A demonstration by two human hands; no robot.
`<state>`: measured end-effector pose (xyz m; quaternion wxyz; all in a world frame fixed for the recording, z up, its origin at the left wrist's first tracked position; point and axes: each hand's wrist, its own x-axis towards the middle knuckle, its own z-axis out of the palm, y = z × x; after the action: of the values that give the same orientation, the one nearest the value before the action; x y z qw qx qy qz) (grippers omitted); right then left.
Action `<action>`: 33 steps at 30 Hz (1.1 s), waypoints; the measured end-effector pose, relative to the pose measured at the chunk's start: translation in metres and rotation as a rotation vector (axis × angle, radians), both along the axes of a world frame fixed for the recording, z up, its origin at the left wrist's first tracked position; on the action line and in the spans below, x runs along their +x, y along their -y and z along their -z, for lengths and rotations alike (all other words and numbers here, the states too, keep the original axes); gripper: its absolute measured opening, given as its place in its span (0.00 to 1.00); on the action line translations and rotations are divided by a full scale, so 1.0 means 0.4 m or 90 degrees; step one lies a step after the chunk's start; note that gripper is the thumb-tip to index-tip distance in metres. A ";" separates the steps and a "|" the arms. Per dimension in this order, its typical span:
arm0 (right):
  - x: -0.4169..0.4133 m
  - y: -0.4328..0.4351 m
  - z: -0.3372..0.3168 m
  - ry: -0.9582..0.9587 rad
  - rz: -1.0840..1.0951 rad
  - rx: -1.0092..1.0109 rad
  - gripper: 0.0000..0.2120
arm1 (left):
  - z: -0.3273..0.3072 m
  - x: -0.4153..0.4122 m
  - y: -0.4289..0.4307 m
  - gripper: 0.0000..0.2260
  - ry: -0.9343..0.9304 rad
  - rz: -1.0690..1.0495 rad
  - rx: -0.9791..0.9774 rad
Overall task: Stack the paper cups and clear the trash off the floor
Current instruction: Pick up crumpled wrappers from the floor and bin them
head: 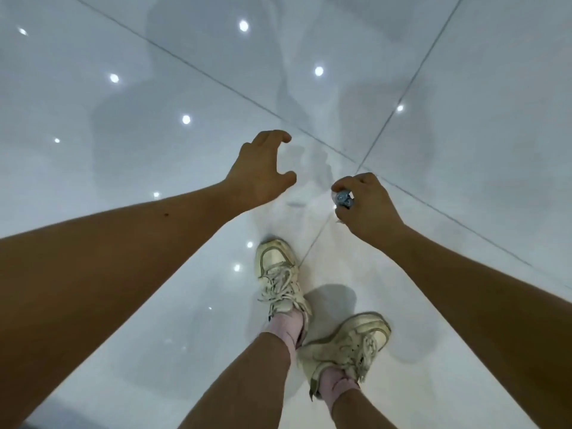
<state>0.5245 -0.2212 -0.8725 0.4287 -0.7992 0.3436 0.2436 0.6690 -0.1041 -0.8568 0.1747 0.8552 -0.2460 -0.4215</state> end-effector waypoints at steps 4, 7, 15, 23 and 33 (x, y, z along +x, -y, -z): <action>0.210 0.002 -0.143 0.044 -0.056 -0.022 0.16 | -0.152 0.159 -0.041 0.26 0.022 -0.076 -0.014; 0.371 -0.008 -0.237 0.076 -0.088 -0.033 0.17 | -0.257 0.271 -0.082 0.26 0.043 -0.102 -0.016; 0.728 -0.051 -0.383 0.138 -0.195 -0.029 0.17 | -0.403 0.554 -0.146 0.26 0.102 -0.184 0.006; 1.094 -0.016 -0.330 0.178 -0.293 -0.028 0.17 | -0.348 0.877 -0.115 0.26 0.136 -0.262 -0.007; 1.357 -0.063 -0.003 0.181 -0.316 -0.039 0.17 | -0.001 1.090 -0.180 0.28 0.162 -0.293 0.025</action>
<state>1.0674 -0.1960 -0.8712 0.3758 -0.8975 0.0809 0.2163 1.1048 -0.0319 -0.8562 0.2168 0.9380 -0.0566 -0.2644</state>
